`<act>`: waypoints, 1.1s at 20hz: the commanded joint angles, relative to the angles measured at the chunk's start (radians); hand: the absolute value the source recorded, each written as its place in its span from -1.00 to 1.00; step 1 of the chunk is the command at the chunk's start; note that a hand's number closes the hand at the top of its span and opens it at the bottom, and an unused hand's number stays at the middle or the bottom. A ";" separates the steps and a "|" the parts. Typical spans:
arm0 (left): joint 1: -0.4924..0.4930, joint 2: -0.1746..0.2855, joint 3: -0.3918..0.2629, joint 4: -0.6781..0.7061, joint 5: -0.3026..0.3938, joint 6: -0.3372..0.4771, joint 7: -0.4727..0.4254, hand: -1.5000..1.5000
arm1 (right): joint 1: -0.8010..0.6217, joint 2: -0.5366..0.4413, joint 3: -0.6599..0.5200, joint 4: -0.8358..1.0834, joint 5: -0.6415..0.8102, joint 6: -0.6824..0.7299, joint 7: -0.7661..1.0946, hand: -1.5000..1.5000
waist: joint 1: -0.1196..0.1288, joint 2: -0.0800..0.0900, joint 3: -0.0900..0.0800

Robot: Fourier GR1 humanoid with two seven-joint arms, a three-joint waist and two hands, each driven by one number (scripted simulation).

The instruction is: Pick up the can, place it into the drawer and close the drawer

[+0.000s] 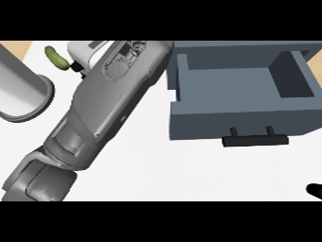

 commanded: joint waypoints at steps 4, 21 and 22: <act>-0.140 0.000 -0.077 0.165 0.096 0.039 -0.014 1.00 | -0.037 -0.020 -0.011 0.027 -0.026 0.004 0.010 -1.00 | -0.027 0.006 0.001; -0.219 0.000 -0.204 0.346 0.210 0.225 -0.112 -1.00 | -0.114 -0.054 0.014 0.034 -0.015 -0.002 0.056 -1.00 | -0.071 0.018 0.003; -0.247 0.000 -0.196 0.356 0.219 0.223 -0.082 -1.00 | -0.106 -0.049 0.026 0.023 0.002 -0.005 0.056 -1.00 | -0.060 0.015 0.002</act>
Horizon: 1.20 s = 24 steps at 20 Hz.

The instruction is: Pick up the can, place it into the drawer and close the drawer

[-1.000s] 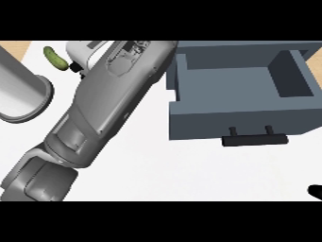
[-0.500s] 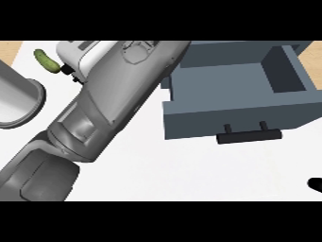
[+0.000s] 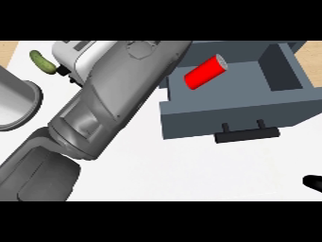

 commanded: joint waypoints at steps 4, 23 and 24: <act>0.010 0.000 -0.025 0.033 0.043 0.045 -0.076 -1.00 | -0.014 -0.035 0.040 0.009 0.069 0.036 -0.056 -1.00 | -0.017 0.009 0.000; -0.061 0.000 0.024 0.066 0.151 0.047 -0.115 -1.00 | -0.216 -0.155 0.348 0.303 0.693 -0.014 -0.238 -1.00 | 0.055 0.003 -0.001; -0.053 0.000 0.029 0.073 0.147 0.039 -0.139 -1.00 | -0.285 -0.192 0.301 0.398 0.677 -0.005 -0.270 -1.00 | 0.067 0.009 -0.001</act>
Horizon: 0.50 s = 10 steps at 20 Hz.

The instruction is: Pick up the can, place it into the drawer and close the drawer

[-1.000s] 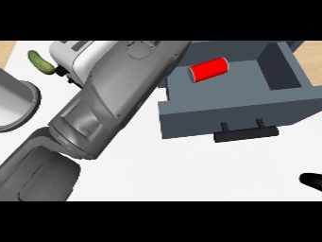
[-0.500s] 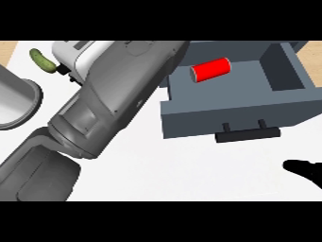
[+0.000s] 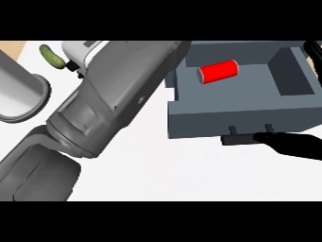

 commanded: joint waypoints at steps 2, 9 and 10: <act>0.021 0.000 -0.008 0.003 -0.005 -0.017 -0.025 -1.00 | -0.091 0.009 0.083 0.205 0.166 -0.063 -0.052 -1.00 | 0.032 -0.008 0.000; 0.022 0.039 0.005 0.014 -0.012 -0.081 -0.003 -1.00 | -0.156 0.060 0.194 0.473 0.380 -0.189 -0.106 -1.00 | 0.050 -0.013 -0.001; 0.018 0.022 0.005 0.009 -0.016 -0.056 -0.001 -1.00 | -0.234 0.050 0.178 0.540 0.392 -0.185 -0.106 -1.00 | 0.059 -0.014 -0.001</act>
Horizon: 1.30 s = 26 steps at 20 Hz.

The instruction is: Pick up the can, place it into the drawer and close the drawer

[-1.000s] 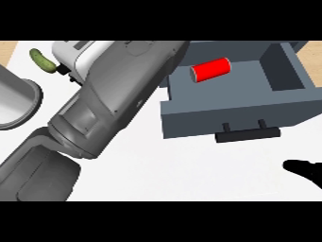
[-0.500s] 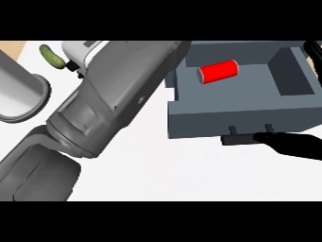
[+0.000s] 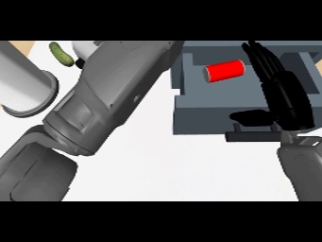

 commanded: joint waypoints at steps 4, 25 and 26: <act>0.018 0.033 0.019 -0.020 -0.019 -0.010 0.020 -1.00 | -0.116 0.062 0.032 0.299 0.136 -0.148 -0.072 -1.00 | 0.014 -0.009 0.000; 0.200 0.202 -0.012 -0.255 -0.075 -0.085 0.152 -1.00 | -0.610 0.098 -0.161 1.093 0.283 -0.625 -0.130 -1.00 | 0.095 -0.003 0.000; 0.189 0.182 -0.006 -0.281 -0.063 -0.070 0.182 -1.00 | -0.667 0.118 -0.152 1.106 0.302 -0.607 -0.087 -1.00 | 0.102 -0.007 -0.001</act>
